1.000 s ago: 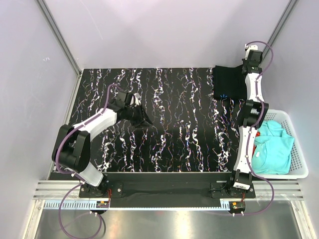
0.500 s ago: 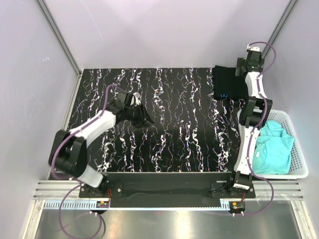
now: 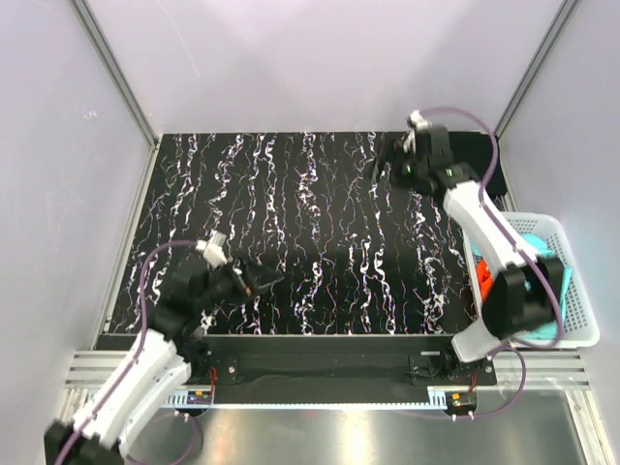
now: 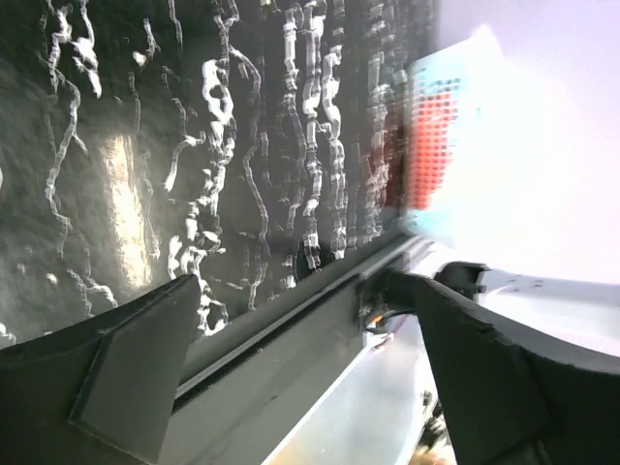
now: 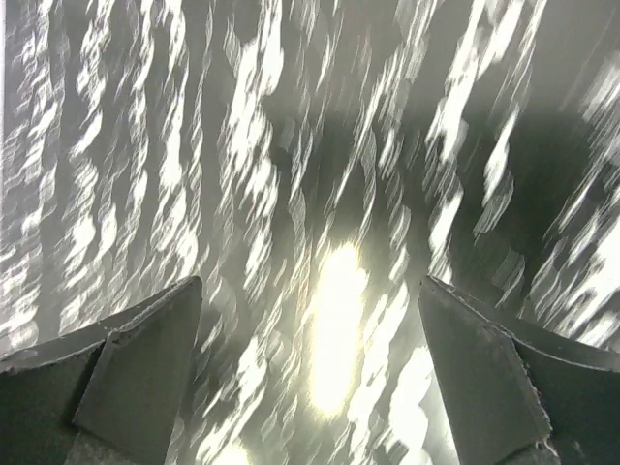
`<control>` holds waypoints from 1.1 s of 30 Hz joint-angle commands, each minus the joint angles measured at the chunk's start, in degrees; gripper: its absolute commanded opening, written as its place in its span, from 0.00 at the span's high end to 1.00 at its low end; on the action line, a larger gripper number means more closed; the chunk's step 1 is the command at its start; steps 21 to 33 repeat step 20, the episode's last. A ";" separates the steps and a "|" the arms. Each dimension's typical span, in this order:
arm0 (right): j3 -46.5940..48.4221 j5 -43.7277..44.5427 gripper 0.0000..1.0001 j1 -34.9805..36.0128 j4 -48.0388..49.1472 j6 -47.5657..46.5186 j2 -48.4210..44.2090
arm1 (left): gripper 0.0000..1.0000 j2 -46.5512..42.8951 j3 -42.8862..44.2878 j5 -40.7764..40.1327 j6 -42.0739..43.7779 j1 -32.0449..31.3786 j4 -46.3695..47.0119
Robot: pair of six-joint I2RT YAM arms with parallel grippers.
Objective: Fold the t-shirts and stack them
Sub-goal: Reset both grippers
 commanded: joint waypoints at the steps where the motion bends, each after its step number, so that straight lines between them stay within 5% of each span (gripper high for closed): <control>1: -13.61 -8.65 0.00 -1.06 -1.43 16.46 -9.95 | 0.01 -16.49 -8.12 -2.24 -13.13 -0.09 6.54; 8: -41.21 -15.87 0.00 -0.88 0.69 25.60 -34.94 | 0.01 -44.13 -19.99 -4.26 -24.85 0.00 7.08; 15: -59.51 -19.03 0.00 -0.88 -2.48 38.96 -60.57 | 0.01 -40.28 -30.27 0.40 -31.95 -0.09 34.81; 20: -65.94 -23.05 0.00 -0.88 -1.77 46.97 -77.30 | 0.01 -42.68 -30.46 -2.59 -33.72 -0.09 39.57; 33: -65.94 -23.05 0.00 -0.88 -1.77 46.97 -77.30 | 0.01 -42.68 -30.46 -2.59 -33.72 -0.09 39.57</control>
